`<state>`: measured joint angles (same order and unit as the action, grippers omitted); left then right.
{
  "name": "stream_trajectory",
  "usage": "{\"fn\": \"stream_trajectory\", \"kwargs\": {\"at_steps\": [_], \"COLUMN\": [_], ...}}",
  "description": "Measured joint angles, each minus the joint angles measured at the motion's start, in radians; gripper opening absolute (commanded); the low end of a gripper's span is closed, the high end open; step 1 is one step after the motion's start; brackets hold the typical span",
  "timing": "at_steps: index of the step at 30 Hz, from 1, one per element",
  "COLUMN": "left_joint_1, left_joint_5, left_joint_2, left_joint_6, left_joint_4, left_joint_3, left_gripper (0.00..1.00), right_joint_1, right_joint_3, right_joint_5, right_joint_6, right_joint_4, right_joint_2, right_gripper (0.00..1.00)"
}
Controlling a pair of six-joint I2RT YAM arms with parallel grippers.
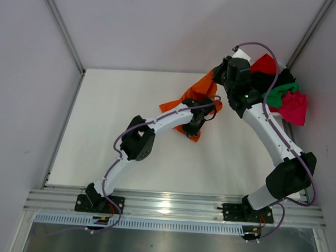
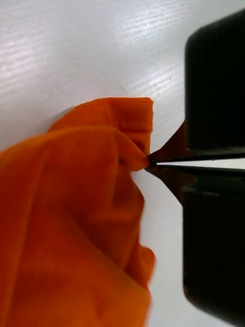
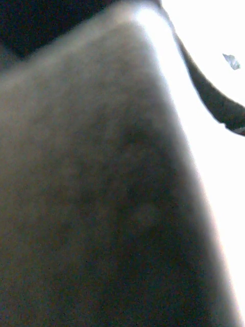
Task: Fold and stack the t-shirts
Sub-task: Move the tshirt to the center of the board
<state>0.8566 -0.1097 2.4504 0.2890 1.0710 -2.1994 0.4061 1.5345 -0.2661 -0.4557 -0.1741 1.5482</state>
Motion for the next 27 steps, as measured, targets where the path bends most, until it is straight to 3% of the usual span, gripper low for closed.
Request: {"fn": "stream_trajectory", "kwargs": {"at_steps": [8, 15, 27], "left_joint_1": [-0.013, -0.076, -0.405], "left_joint_5": [-0.227, -0.516, -0.789], "left_joint_2": [-0.159, -0.254, -0.272], "left_joint_6": [-0.036, -0.061, 0.084], "left_joint_4": [0.045, 0.092, 0.249], "left_joint_3": [-0.033, -0.078, -0.116], "left_gripper": [0.01, 0.01, 0.01], "right_joint_1": [-0.012, -0.059, -0.124], "right_joint_3": [-0.052, -0.053, -0.003], "right_joint_5": [-0.005, 0.010, 0.021], "right_joint_6": [0.000, -0.003, 0.020], "right_joint_4": [0.025, 0.054, 0.051], "right_joint_2": [0.002, 0.014, 0.096], "right_gripper": [0.00, 0.00, 0.00]}}
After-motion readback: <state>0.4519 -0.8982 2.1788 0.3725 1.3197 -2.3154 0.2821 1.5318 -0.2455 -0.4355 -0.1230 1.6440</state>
